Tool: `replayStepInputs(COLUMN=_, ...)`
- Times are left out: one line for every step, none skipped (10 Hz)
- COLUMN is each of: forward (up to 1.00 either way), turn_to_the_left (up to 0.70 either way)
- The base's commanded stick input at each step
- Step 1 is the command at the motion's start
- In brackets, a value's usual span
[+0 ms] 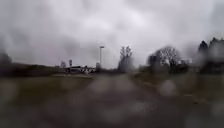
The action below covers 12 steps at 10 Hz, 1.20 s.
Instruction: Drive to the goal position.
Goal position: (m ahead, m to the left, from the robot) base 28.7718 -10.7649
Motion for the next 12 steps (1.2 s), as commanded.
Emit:
replayStepInputs(forward=1.00, turn_to_the_left=0.00)
replayStepInputs(forward=1.00, turn_to_the_left=0.00)
replayStepInputs(forward=1.00, turn_to_the_left=0.00)
replayStepInputs(forward=1.00, turn_to_the_left=0.00)
replayStepInputs(forward=1.00, turn_to_the_left=0.00)
replayStepInputs(forward=1.00, turn_to_the_left=0.00)
replayStepInputs(forward=1.00, turn_to_the_left=0.00)
replayStepInputs(forward=1.00, turn_to_the_left=0.00)
replayStepInputs(forward=1.00, turn_to_the_left=0.00)
replayStepInputs(forward=1.00, turn_to_the_left=0.00)
replayStepInputs(forward=1.00, turn_to_the_left=0.00)
replayStepInputs(forward=1.00, turn_to_the_left=0.00)
